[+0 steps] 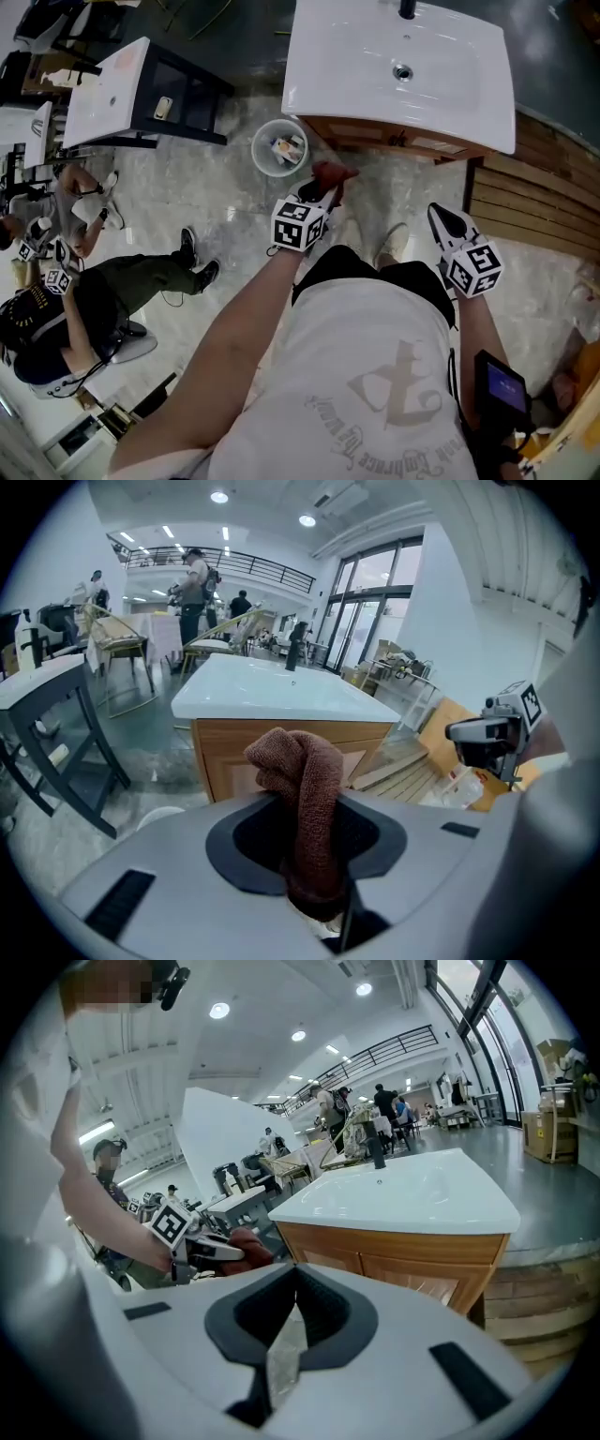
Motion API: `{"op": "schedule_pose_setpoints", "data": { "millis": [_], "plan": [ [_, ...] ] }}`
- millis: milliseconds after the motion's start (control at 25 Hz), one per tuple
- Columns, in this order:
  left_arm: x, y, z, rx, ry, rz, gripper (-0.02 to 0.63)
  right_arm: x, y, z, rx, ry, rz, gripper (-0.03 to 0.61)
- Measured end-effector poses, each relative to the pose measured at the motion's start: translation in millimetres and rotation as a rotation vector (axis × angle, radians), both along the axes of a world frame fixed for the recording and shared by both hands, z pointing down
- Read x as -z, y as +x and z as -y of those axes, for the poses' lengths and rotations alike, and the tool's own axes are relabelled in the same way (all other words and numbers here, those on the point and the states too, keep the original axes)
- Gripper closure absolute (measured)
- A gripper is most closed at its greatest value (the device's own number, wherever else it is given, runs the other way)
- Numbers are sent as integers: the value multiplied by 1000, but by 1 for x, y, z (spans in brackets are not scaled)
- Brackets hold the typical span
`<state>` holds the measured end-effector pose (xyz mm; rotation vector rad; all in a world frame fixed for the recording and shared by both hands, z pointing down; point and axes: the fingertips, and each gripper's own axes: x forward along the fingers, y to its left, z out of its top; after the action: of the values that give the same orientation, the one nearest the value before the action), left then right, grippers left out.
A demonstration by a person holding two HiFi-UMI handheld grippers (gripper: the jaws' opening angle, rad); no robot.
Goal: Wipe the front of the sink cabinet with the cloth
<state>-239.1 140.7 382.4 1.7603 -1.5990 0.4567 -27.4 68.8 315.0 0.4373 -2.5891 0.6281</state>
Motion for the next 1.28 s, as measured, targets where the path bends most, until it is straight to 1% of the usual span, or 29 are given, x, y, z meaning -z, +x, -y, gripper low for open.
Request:
{"op": "schedule_pose_setpoints", "data": {
  "millis": [80, 240, 440, 640, 760, 880, 1120, 1280],
  "plan": [
    [-9, -11, 3, 14, -15, 9, 507, -4, -3, -2, 8, -7, -7, 565],
    [-24, -31, 14, 2, -27, 44, 507, -15, -5, -6, 22, -23, -28, 565],
    [-42, -66, 29, 88, -35, 45, 508, -34, -3, -10, 6, -48, -50, 565],
    [-66, -97, 34, 146, -64, 79, 507, -51, -3, -16, -2, -70, -61, 565],
    [-71, -115, 42, 190, -72, 95, 508, -55, -1, -17, -16, -83, -67, 565],
    [-71, -133, 52, 214, -89, 137, 507, -58, -3, -18, -24, -94, -64, 565],
    [-69, -145, 71, 264, -115, 172, 508, -65, 4, -18, -47, -110, -58, 565],
    [-68, -134, 81, 207, -132, 229, 508, -66, 6, -18, -65, -116, -47, 565]
  ]
}}
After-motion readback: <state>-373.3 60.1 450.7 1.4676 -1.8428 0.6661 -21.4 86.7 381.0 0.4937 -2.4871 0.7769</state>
